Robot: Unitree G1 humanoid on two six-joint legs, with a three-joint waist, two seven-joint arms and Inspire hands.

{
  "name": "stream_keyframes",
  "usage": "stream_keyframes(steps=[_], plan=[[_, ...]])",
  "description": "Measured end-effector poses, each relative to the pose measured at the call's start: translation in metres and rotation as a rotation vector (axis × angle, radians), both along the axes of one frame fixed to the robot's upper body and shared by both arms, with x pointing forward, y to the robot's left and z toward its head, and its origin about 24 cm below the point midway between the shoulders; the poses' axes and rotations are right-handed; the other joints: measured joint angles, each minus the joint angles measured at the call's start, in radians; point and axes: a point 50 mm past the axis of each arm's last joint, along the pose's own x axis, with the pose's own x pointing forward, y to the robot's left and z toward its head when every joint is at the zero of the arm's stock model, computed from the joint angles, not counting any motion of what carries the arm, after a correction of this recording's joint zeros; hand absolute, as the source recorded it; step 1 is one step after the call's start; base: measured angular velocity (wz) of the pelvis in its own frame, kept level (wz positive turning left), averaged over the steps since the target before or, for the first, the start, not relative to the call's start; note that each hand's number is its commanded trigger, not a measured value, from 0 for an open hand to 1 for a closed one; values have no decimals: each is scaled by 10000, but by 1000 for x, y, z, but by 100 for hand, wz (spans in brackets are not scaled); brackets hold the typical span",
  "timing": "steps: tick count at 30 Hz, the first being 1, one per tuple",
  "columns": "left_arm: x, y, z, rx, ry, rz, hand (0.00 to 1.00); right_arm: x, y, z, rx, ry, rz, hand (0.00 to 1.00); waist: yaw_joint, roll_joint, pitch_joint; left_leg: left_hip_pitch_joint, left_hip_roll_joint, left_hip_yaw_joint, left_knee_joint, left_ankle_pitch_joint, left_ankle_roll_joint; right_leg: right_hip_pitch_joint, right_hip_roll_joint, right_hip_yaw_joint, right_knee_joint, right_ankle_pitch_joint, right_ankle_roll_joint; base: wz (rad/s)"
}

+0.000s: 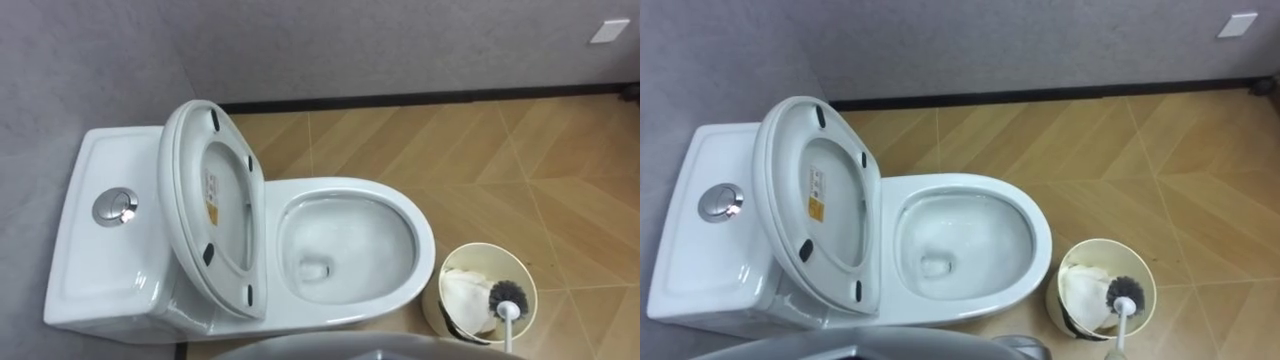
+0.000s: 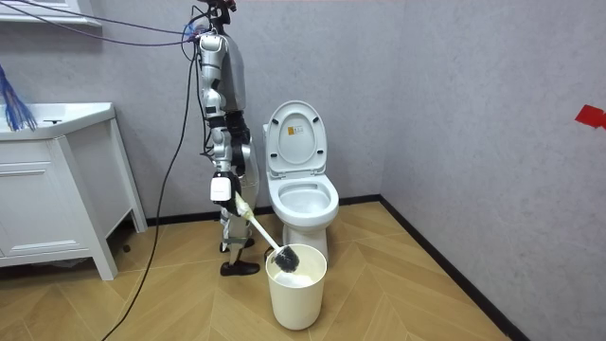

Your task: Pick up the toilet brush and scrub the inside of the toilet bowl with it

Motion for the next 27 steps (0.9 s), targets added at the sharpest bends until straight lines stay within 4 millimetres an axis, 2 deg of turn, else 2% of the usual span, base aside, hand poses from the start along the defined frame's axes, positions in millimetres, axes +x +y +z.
stream_keyframes(steps=[27], plan=[[1,0,0,-120,73,43,0,-3,0,0,67,172,255,0,-20,2,-16,23,-7,-17,33,1,2,64,-9,43,23,-1,0,0]])
